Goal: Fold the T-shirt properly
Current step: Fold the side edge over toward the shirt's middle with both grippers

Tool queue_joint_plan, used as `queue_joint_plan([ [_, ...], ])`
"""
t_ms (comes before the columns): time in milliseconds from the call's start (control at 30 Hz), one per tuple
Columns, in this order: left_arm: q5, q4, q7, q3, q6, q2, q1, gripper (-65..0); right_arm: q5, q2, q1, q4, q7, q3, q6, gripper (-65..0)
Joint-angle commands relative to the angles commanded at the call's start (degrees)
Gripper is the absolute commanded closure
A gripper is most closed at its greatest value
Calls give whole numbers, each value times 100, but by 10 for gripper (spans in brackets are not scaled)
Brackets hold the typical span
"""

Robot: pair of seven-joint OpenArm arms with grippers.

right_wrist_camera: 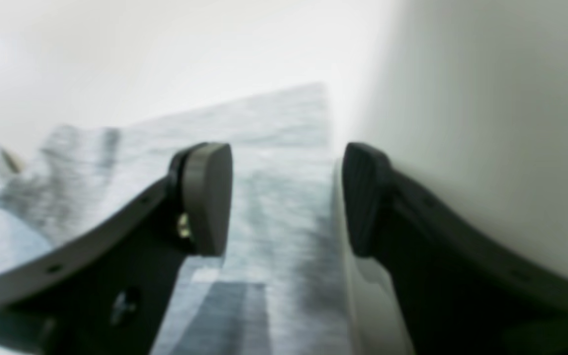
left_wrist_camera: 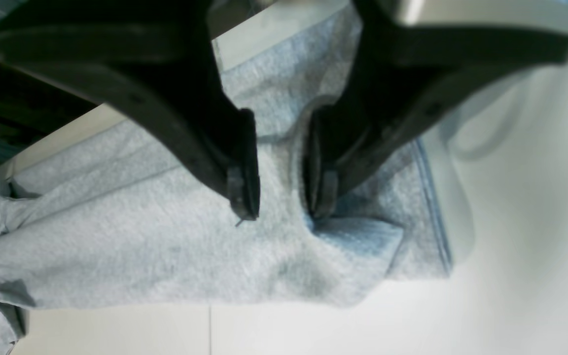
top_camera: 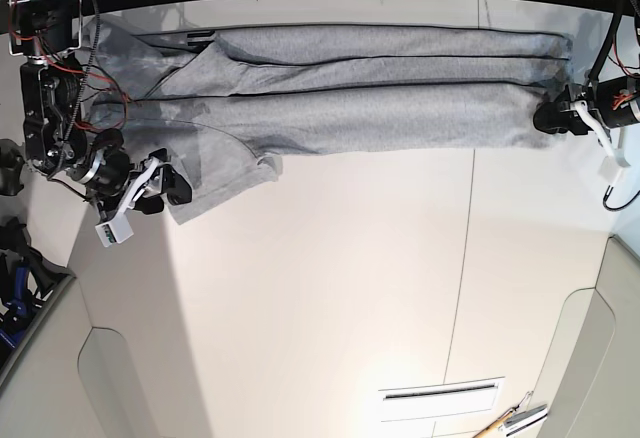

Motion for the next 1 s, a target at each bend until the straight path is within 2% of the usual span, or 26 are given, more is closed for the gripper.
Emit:
queue_joint_plan([
  [133,17,0,0,0,0,0,0,-201,22,-4,-31,114,-85,-48,33,-342],
  [200,17,0,-2,0,0,0,0,-201,35,-11,-50,321,-275,-48,33,-309],
  [267,13,0,-9,0,0,0,-2,-201,151,-39,-46,557,-516,-48,31,-237],
  [333,13,0,-9,0,0,2,0,-201,271,-70,-46,750,-658,-48,28,-139],
  [400,15,-2,-9,0,0,0,0,-201,282,-87,-42,809,-656,-48,26,-27],
  [433,15,0,-9,0,0,0,0,-201,282,-85,-44,809,-654,-48,26,0],
  [600,37,-2,-50,0,0,0,0,-201,420,-85,-50,835,-708,-20,9,0],
  [700,39,-2,-48,0,0,0,0,-201,839,-83,-96,1110,-1217,170,9,0],
  [767,87,-2,-46,0,0,0,0,-201,1038,-81,-332,1598,-1445,448,11,0],
  [1000,210,-2,-39,0,0,0,20,-201,1228,-81,-1786,3648,-1777,1821,13,0],
])
